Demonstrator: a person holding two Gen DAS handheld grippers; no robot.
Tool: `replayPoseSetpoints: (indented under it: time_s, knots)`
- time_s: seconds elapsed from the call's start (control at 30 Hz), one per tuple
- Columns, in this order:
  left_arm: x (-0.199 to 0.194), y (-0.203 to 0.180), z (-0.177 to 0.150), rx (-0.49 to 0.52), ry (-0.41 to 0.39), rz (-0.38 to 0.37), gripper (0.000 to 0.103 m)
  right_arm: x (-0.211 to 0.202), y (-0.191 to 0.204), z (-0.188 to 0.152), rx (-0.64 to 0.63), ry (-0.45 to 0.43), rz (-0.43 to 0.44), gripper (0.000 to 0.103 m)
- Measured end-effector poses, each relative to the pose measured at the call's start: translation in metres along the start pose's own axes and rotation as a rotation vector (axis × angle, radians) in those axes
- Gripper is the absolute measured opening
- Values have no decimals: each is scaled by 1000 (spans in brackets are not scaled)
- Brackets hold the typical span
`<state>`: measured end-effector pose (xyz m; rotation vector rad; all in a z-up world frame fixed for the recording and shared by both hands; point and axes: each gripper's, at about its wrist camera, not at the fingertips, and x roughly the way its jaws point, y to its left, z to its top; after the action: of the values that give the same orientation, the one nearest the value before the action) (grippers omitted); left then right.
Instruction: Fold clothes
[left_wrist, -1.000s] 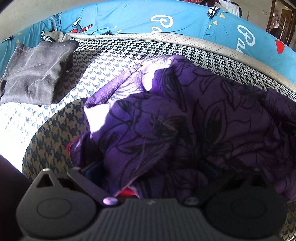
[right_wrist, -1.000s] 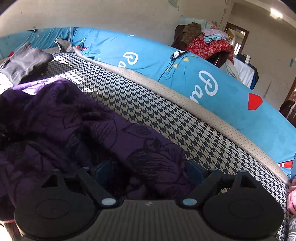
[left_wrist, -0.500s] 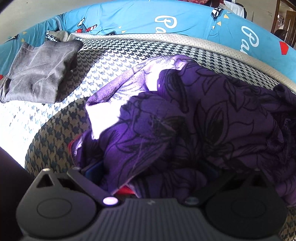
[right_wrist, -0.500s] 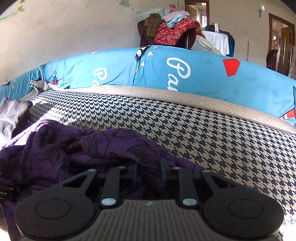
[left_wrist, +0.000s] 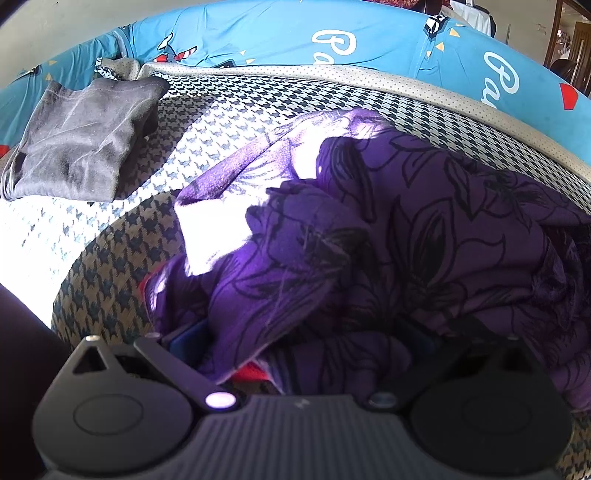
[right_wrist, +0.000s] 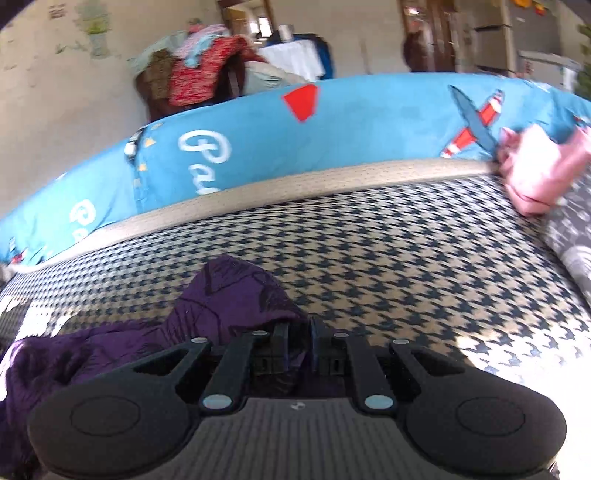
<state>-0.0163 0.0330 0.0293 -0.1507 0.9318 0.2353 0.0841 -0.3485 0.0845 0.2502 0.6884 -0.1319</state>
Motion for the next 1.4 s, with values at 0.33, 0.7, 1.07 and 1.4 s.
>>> replayPoseSetpoints:
  time_s: [0.33,0.7,1.07,1.4]
  knots:
    - [-1,-1,-2,-2,0,10,103,-27,-26,12,39,-142,-191,38]
    - [-2,-1,-3,-7,7,18,103,-22,21,3,-106,-102,84,44]
    - [-2,2,-5,-12,9,2,103,-6,54,-7,-177,3,213,44]
    - [-1,4,-6,-15,3,-14,103,-8,72,-11,-250,4,372,44]
